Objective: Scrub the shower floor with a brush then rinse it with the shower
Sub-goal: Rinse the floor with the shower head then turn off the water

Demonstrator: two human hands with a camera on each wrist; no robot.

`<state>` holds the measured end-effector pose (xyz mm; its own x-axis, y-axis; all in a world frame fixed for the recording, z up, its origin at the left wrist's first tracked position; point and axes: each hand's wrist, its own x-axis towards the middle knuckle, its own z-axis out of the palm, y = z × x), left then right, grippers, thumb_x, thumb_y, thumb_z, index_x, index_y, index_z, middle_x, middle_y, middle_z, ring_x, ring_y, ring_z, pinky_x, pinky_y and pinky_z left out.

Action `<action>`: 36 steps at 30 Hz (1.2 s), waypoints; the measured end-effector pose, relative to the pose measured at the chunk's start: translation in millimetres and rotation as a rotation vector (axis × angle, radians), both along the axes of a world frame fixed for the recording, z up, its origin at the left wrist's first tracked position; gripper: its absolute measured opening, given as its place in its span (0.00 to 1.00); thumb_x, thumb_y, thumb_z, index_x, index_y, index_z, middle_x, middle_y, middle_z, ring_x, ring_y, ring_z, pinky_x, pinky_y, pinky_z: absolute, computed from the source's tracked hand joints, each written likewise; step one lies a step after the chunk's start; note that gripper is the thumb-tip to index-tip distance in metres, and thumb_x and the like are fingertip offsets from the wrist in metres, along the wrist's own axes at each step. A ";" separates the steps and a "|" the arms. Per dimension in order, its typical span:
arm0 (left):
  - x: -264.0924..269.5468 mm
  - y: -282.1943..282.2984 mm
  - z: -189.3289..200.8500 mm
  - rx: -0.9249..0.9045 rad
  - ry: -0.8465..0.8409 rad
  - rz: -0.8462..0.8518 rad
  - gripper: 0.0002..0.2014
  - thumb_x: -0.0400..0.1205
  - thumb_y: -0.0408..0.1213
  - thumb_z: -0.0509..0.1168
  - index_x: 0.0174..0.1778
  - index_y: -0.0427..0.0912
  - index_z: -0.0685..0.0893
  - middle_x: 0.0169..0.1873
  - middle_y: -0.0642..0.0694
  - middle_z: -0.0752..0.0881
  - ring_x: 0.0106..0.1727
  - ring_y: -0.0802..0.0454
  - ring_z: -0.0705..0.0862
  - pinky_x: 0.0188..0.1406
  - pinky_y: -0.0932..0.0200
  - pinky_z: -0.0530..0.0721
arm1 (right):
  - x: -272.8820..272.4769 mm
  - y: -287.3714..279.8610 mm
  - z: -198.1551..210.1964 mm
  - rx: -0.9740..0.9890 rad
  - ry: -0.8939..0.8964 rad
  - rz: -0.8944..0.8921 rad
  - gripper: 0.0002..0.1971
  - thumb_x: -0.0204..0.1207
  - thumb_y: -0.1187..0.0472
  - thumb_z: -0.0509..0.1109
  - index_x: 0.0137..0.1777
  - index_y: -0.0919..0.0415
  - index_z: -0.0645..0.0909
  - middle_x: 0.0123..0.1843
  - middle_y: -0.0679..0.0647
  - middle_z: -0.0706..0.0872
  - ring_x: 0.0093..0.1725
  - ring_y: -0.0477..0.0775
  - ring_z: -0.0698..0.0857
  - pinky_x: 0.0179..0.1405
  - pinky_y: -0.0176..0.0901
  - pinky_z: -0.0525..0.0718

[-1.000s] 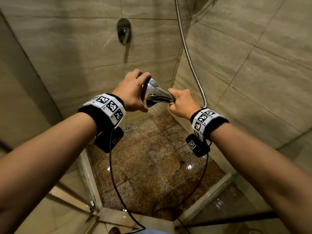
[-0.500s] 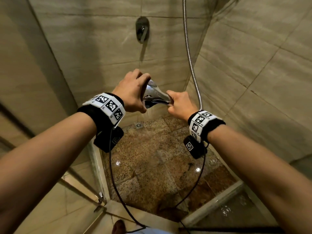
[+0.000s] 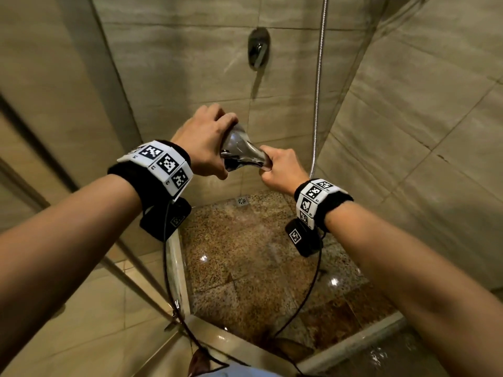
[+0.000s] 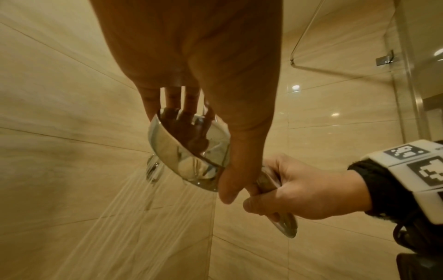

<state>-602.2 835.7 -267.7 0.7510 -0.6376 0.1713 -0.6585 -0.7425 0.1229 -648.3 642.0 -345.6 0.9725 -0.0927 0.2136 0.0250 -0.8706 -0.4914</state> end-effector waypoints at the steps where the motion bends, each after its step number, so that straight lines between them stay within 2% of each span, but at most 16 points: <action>1: -0.3 3.8 0.2 0.016 -0.006 0.010 0.51 0.52 0.49 0.83 0.72 0.47 0.69 0.62 0.44 0.70 0.63 0.45 0.68 0.54 0.48 0.79 | 1.7 4.3 -1.3 0.023 0.007 0.009 0.12 0.65 0.65 0.63 0.48 0.54 0.82 0.37 0.53 0.85 0.39 0.59 0.82 0.40 0.46 0.83; 3: -0.6 9.5 -0.4 0.047 -0.008 0.029 0.52 0.52 0.51 0.83 0.72 0.47 0.69 0.62 0.44 0.70 0.63 0.45 0.68 0.54 0.48 0.79 | 4.5 10.7 -3.6 0.053 0.028 0.029 0.13 0.66 0.66 0.63 0.49 0.54 0.82 0.37 0.53 0.85 0.39 0.57 0.82 0.40 0.42 0.82; 7: -1.2 18.0 -4.6 0.067 0.026 0.066 0.51 0.52 0.52 0.83 0.71 0.47 0.69 0.60 0.45 0.69 0.62 0.46 0.68 0.54 0.48 0.79 | 7.1 18.9 -6.6 0.057 0.092 0.075 0.07 0.67 0.68 0.63 0.42 0.56 0.79 0.33 0.50 0.81 0.36 0.55 0.79 0.37 0.38 0.73; 11: -1.9 20.1 -9.9 0.074 0.083 0.086 0.50 0.52 0.54 0.83 0.70 0.47 0.70 0.60 0.45 0.69 0.62 0.45 0.68 0.56 0.44 0.80 | 4.4 21.7 -1.8 0.016 0.142 0.104 0.07 0.68 0.69 0.64 0.42 0.57 0.80 0.34 0.50 0.80 0.37 0.55 0.78 0.37 0.37 0.72; 16: -0.8 13.9 -17.9 0.081 0.201 0.114 0.47 0.52 0.56 0.82 0.67 0.46 0.73 0.55 0.47 0.71 0.58 0.47 0.71 0.54 0.47 0.80 | 1.5 13.6 6.8 -0.083 0.269 0.110 0.07 0.66 0.67 0.63 0.32 0.54 0.73 0.33 0.54 0.82 0.39 0.61 0.82 0.36 0.44 0.78; 20: 0.5 3.9 -25.2 0.076 0.294 0.115 0.48 0.51 0.55 0.84 0.67 0.45 0.75 0.52 0.48 0.71 0.55 0.48 0.75 0.56 0.48 0.81 | -1.3 5.2 10.1 -0.176 0.332 0.113 0.06 0.65 0.66 0.63 0.31 0.56 0.71 0.35 0.57 0.83 0.40 0.64 0.82 0.39 0.50 0.82; 26: -0.3 -10.4 -30.0 0.022 0.215 0.039 0.49 0.51 0.52 0.84 0.68 0.47 0.72 0.57 0.46 0.72 0.60 0.46 0.71 0.55 0.47 0.80 | -12.4 -5.5 2.1 -0.161 0.265 0.038 0.05 0.65 0.64 0.63 0.34 0.52 0.72 0.36 0.54 0.84 0.41 0.61 0.83 0.41 0.53 0.84; 29: -0.1 -16.9 -27.6 0.007 0.195 0.011 0.48 0.52 0.51 0.83 0.68 0.47 0.71 0.58 0.46 0.71 0.61 0.46 0.70 0.56 0.47 0.80 | -16.1 -11.9 5.8 -0.196 0.237 0.013 0.04 0.65 0.64 0.63 0.35 0.54 0.72 0.35 0.53 0.82 0.40 0.62 0.82 0.40 0.50 0.83; 33: -0.4 -25.3 -23.8 0.071 0.298 0.034 0.44 0.51 0.53 0.84 0.63 0.47 0.76 0.53 0.47 0.73 0.55 0.48 0.75 0.55 0.47 0.82 | -18.6 -17.1 17.4 -0.210 0.337 0.038 0.08 0.67 0.66 0.63 0.30 0.55 0.69 0.31 0.52 0.79 0.39 0.63 0.81 0.39 0.50 0.81; 36: -1.9 -28.5 -22.3 0.104 0.362 0.037 0.33 0.52 0.51 0.84 0.50 0.44 0.82 0.45 0.48 0.78 0.45 0.51 0.78 0.47 0.54 0.83 | -19.9 -16.6 21.6 -0.209 0.413 0.055 0.09 0.69 0.67 0.61 0.29 0.57 0.68 0.30 0.55 0.77 0.37 0.63 0.80 0.34 0.47 0.76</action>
<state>-604.1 807.2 -290.1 0.7738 -0.6093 -0.1732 -0.5591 -0.7855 0.2654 -668.2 625.4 -323.9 0.9824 -0.0351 -0.1836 -0.0872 -0.9548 -0.2843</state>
